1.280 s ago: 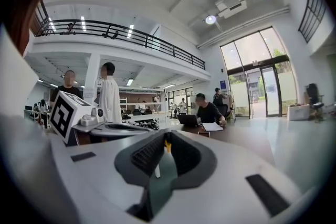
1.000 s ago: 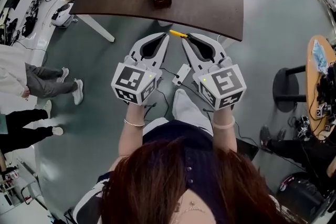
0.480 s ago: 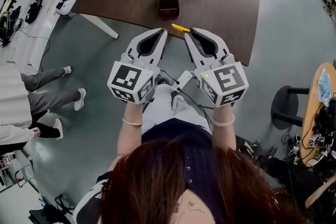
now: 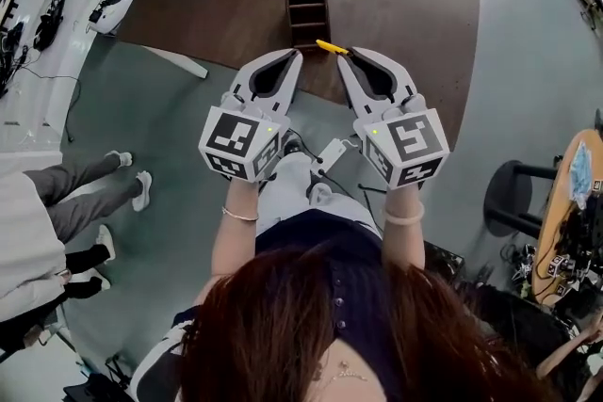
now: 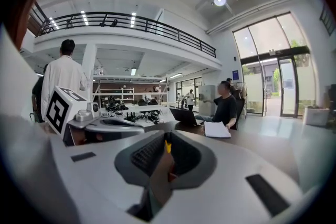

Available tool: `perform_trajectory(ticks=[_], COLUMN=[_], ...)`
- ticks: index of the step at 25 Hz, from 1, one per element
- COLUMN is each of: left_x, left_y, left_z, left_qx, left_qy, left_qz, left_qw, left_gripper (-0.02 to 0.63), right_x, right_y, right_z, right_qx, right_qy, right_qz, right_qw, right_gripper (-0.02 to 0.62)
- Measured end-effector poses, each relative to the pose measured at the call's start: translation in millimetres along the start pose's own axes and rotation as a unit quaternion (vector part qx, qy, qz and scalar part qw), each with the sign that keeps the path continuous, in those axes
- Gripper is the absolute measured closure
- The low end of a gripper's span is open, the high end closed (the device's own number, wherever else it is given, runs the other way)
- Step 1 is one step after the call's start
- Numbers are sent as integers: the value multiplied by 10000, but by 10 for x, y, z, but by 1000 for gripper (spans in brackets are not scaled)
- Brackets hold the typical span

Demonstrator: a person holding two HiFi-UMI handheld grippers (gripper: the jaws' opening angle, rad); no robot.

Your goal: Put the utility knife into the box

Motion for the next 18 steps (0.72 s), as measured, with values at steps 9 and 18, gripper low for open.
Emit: perform_trajectory(ticks=[9,18], left_x=[-82,-300], left_y=[630,897], left_z=[485,724], left_qx=[-257,-314], left_qy=[-138,-283], left_qz=[147,324], left_qw=[9995,9986], left_gripper=[612,612], right_x=[-33,-262], right_y=[679,1023], right_z=[-382,-618], right_qx=[-14,-4], right_qy=[183,448], right_qz=[327,711], right_qw=[9993,9965], right_gripper=[546,546])
Point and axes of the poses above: the fingertips, and each gripper's own axes: y forward along the fingers, z to its left, x out of its top, the point moved 9 cm from there along -y, backward along the fingers, and after that the axes turned 3 degrees about x, right-handed, at the moved point
